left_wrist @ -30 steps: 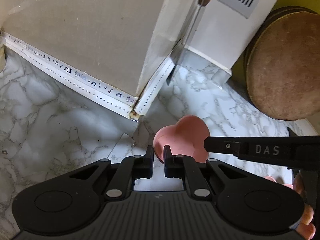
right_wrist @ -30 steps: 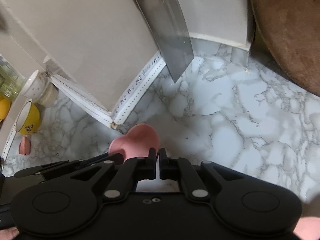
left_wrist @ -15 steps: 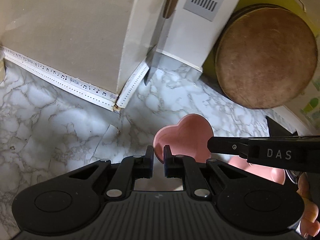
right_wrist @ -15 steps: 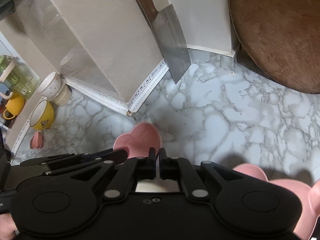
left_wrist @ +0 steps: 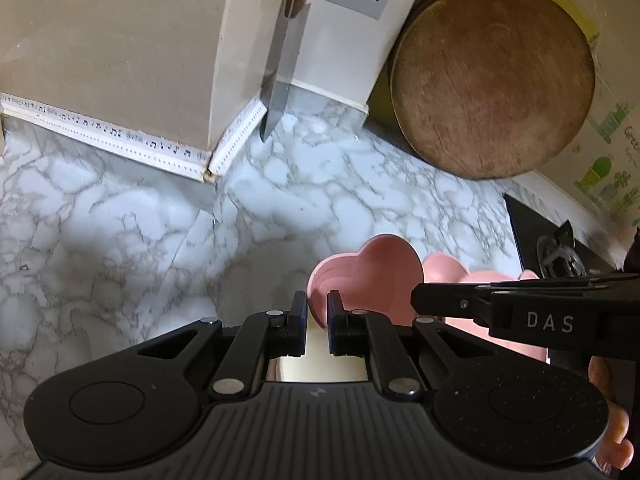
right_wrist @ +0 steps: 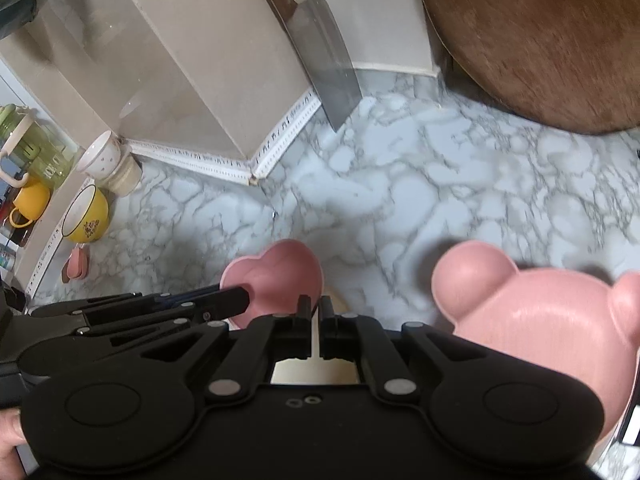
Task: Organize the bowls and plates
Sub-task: 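Lower the heart-shaped dish into the cream bowl with both grippers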
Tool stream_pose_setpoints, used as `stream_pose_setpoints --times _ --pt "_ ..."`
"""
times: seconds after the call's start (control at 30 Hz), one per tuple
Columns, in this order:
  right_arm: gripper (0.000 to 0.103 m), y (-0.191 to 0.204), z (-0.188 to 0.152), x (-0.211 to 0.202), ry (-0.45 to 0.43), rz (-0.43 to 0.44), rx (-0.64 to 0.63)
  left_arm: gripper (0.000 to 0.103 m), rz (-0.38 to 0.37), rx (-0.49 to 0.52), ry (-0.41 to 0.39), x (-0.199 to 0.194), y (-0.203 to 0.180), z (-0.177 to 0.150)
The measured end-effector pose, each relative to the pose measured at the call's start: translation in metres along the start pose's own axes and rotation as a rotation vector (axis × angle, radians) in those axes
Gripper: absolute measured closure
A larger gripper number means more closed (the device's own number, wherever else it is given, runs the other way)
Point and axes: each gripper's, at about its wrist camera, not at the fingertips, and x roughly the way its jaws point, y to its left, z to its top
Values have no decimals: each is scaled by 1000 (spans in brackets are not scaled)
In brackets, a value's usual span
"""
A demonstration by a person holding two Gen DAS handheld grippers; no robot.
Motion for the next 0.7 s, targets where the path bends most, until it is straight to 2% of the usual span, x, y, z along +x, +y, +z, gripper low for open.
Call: stream_pose_setpoints --times 0.23,0.7 --pt "99 -4 -20 -3 17 -5 20 94 -7 28 37 -1 -6 -15" --pt "99 -2 -37 9 64 -16 8 94 47 104 106 16 -8 -31"
